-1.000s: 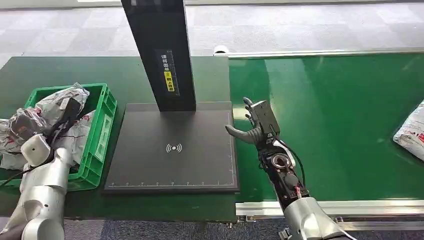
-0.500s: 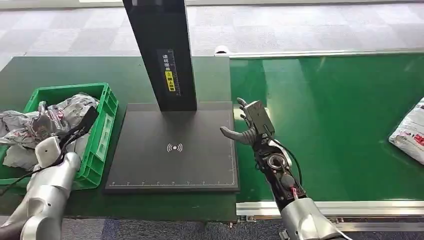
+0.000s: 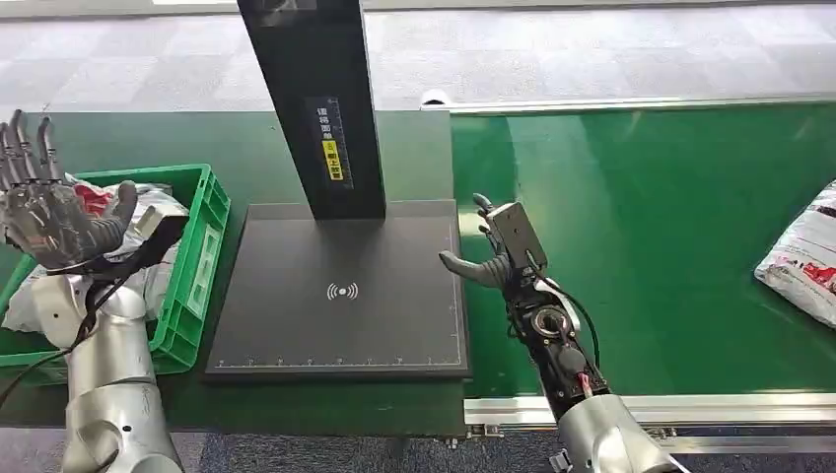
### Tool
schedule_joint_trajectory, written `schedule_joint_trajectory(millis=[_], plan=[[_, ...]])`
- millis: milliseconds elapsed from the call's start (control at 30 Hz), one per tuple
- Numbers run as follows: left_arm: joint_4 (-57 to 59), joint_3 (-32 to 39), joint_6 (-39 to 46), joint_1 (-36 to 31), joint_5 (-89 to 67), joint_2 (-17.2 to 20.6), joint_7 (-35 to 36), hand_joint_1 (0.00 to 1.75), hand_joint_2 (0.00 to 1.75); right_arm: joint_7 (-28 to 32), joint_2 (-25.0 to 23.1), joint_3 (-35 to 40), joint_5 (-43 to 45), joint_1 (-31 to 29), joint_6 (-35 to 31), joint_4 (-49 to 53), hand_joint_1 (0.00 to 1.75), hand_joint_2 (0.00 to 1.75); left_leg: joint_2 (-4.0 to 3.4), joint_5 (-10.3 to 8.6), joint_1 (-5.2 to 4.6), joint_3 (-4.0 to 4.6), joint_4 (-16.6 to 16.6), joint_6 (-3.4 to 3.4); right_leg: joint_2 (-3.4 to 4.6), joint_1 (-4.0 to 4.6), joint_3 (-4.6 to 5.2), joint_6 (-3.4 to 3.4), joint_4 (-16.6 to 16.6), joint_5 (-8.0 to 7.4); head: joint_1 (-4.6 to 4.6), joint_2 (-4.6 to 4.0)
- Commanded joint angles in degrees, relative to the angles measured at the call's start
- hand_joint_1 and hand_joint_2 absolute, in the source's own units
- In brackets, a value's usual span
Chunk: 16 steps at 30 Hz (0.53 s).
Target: Moved the parcel from conveyor to table for the left to box.
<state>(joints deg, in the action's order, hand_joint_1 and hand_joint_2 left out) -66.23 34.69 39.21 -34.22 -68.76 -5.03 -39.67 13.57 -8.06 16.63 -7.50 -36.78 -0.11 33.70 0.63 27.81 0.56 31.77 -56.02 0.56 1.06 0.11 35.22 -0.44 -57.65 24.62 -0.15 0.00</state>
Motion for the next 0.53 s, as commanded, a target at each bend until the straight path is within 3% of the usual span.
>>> schedule_joint_trajectory(millis=[33, 233, 267, 300, 333, 433, 467, 533], plan=[[-2.95, 2.16, 0.79, 0.69, 2.23, -4.3, -0.33, 0.0, 1.75, 0.8, 0.89, 0.52, -0.14, -2.18, 0.15, -3.18, 0.0, 1.75, 0.04, -0.04, -0.03, -0.09, 0.08, -0.03, -0.24, -0.01, -0.15, 0.11, 0.09, 0.0, 0.02, 0.0], [6.24, -0.08, 0.79, -0.45, 3.77, -3.21, 2.34, 0.0, 1.75, 1.37, 1.55, 1.64, 1.38, -2.55, -0.12, -3.76, 0.0, 1.75, 0.17, -0.08, -0.06, -0.15, 0.15, -0.04, -0.33, -0.05, -0.23, 0.11, 0.13, 0.02, 0.02, 0.0], [11.94, -5.92, -1.58, -0.77, 17.92, -1.49, 0.37, 0.0, 1.75, 1.36, 1.69, 1.35, 1.39, -2.41, -0.07, -3.5, 0.0, 1.75, 0.16, -0.07, -0.07, -0.11, 0.1, -0.03, -0.27, -0.06, -0.15, 0.07, 0.06, 0.03, 0.02, 0.0], [11.47, -11.72, 0.09, 0.74, 21.64, 0.41, 2.9, 0.0, 1.75, 1.38, 1.71, 1.25, 1.34, -2.42, 0.04, -3.53, 0.0, 1.75, 0.21, -0.09, -0.08, -0.17, 0.17, -0.03, -0.37, -0.06, -0.24, 0.1, 0.12, 0.03, 0.02, 0.0], [9.27, -14.76, -12.37, 1.91, 36.11, 0.37, 4.0, 0.0, 1.75, 1.58, 1.75, 1.23, 1.18, -2.82, 0.24, -3.98, 0.0, 1.75, 0.21, -0.1, -0.07, -0.15, 0.15, -0.02, -0.36, -0.05, -0.21, 0.08, 0.11, 0.02, 0.02, -0.02], [6.38, -18.69, -18.01, 4.05, 44.58, 0.46, 6.84, 0.0, 1.75, 2.19, 1.56, 1.22, 0.98, -3.62, 0.43, -4.75, 0.0, 1.75, 0.17, -0.05, -0.04, -0.06, 0.06, -0.02, -0.3, -0.03, -0.12, 0.07, 0.05, 0.04, 0.02, 0.0], [5.72, -21.44, -29.93, 5.61, 55.33, 0.83, 9.32, 0.0, 1.75, 3.75, 1.08, 1.13, 0.97, -4.18, 0.38, -4.91, 0.0, 1.75, 0.12, -0.05, -0.05, -0.09, 0.09, -0.02, -0.27, -0.04, -0.13, 0.08, 0.07, 0.03, 0.0, 0.0], [5.95, -22.83, -29.42, 6.47, 56.58, 0.89, 8.82, 0.0, 1.75, 3.69, 0.7, 1.13, 0.99, -4.55, 0.46, -5.08, 0.0, 1.75, 0.05, -0.03, -0.06, -0.07, 0.05, -0.01, -0.17, -0.05, -0.09, 0.06, 0.02, 0.02, 0.02, 0.0]])
